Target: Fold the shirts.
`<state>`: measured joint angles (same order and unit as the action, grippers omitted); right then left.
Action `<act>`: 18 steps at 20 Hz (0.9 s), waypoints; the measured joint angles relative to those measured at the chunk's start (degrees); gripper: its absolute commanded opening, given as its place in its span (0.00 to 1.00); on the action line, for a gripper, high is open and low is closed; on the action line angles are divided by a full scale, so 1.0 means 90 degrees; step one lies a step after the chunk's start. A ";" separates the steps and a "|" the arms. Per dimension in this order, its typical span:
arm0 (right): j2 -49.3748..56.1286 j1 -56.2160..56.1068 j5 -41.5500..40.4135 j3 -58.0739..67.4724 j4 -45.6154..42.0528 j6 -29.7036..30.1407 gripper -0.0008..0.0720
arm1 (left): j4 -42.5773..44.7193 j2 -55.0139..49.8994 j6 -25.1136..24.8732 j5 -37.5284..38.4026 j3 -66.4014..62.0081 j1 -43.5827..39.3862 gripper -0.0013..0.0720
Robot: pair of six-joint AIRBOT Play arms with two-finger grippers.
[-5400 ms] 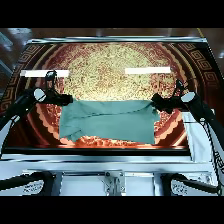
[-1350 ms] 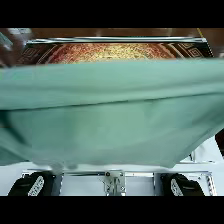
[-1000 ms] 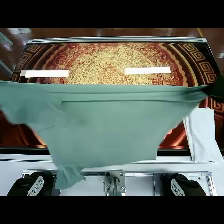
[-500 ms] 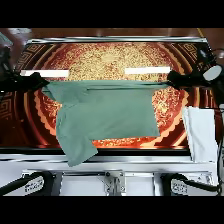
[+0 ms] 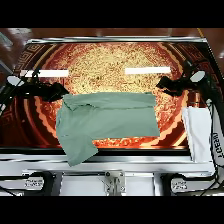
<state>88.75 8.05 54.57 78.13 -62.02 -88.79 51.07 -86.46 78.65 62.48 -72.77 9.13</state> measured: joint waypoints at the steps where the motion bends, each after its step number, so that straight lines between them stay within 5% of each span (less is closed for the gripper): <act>1: -0.0138 0.0146 0.0352 0.0087 -0.0185 0.0182 0.82 | 0.0153 0.0019 0.0002 0.0437 -0.0100 0.0223 0.84; 4: -0.0600 0.0767 0.1868 0.0182 -0.1197 0.0668 0.82 | 0.0719 0.0449 0.0005 0.1715 0.0024 0.1132 0.85; 5: -0.0702 0.1030 0.2392 0.0107 -0.1362 0.0799 0.82 | 0.0899 0.0687 0.0000 0.1979 0.0277 0.1450 0.95; 8: -0.0886 0.1865 0.3568 -0.0539 -0.0913 0.1134 0.83 | 0.1188 0.1464 -0.0131 0.2295 0.1673 0.2310 1.00; 18: -0.0991 0.1899 0.3781 -0.2091 0.0461 0.1430 0.83 | 0.0469 0.1982 -0.0957 0.0801 0.4585 0.2594 0.99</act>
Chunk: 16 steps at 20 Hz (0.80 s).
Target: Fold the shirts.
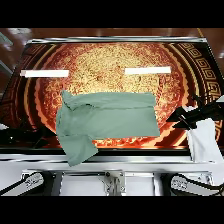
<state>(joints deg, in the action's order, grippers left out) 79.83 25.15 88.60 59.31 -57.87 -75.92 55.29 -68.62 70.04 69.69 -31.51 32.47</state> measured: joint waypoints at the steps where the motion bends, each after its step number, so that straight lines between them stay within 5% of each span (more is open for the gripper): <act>1: -0.0002 -0.0063 -0.0068 -0.0024 0.0019 0.0007 0.83 | -0.0051 -0.0066 -0.0032 -0.0129 0.0053 -0.0112 0.99; 3: -0.0002 -0.0121 -0.0141 -0.0053 0.0056 0.0007 0.83 | -0.0187 -0.0219 -0.0061 -0.0367 0.0114 -0.0350 0.91; 7: -0.0002 -0.0175 -0.0206 -0.0078 0.0087 -0.0022 0.83 | -0.0508 -0.0486 -0.0092 -0.1001 0.0170 -0.0911 0.23; 8: -0.0002 -0.0185 -0.0219 -0.0080 0.0080 -0.0046 0.93 | -0.0561 -0.0517 -0.0097 -0.1183 0.0170 -0.1042 0.13; 16: -0.0002 -0.0199 -0.0651 -0.0738 -0.0563 -0.0318 0.94 | -0.0814 -0.0425 -0.0318 -0.1042 -0.0083 -0.1294 0.07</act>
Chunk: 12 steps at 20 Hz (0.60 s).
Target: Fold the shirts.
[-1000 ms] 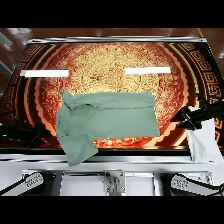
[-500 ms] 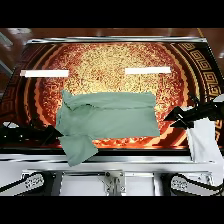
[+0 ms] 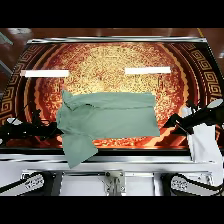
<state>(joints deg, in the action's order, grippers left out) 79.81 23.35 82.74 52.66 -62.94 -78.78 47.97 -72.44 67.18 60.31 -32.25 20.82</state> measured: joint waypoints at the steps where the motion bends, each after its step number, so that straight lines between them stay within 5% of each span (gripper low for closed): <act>1: 0.0000 0.0000 -0.0274 -0.0209 0.0102 -0.0007 0.94 | -0.0012 0.0053 -0.0017 0.0046 -0.0063 0.0000 0.07; 11: 0.0510 -0.0121 -0.1353 -0.1122 0.1200 0.0240 0.94 | -0.0056 0.0381 -0.0058 0.0437 -0.0639 -0.0005 0.07; 12: 0.0532 -0.0233 -0.1411 -0.1137 0.1265 0.0262 0.84 | -0.0053 0.0391 -0.0061 0.0442 -0.0675 -0.0002 0.07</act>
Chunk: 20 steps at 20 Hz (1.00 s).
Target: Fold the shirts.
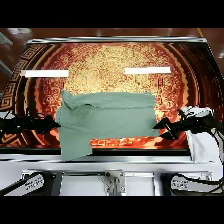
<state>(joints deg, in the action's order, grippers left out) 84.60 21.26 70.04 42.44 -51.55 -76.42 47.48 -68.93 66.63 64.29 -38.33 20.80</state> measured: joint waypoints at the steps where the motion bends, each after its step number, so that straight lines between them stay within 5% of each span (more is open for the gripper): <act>1: 0.0005 -0.0148 -0.0119 -0.0010 -0.0010 0.0024 0.55 | -0.0002 0.0002 0.0000 0.0005 -0.0029 -0.0002 0.07; 3: 0.0053 -0.0423 -0.0491 -0.0010 -0.0083 0.0056 0.10 | 0.0000 0.0005 -0.0002 0.0012 -0.0104 -0.0002 0.07; 8: -0.0194 -0.0692 -0.0075 0.0767 0.0019 0.0291 0.10 | 0.0015 0.0211 -0.0017 0.0262 -0.0821 -0.0002 0.07; 13: -0.1523 -0.0746 0.0257 0.3162 0.0345 0.0559 0.10 | 0.0148 0.1200 0.0044 0.0619 -0.3446 -0.0012 0.07; 20: -0.3973 -0.0746 -0.1392 0.6161 0.0335 0.0381 0.10 | 0.0444 0.2963 0.0673 -0.0095 -0.7317 -0.0027 0.07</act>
<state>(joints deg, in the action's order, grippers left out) 48.84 14.55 57.52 97.89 -48.53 -72.99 51.48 -42.26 72.69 63.44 -104.18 20.56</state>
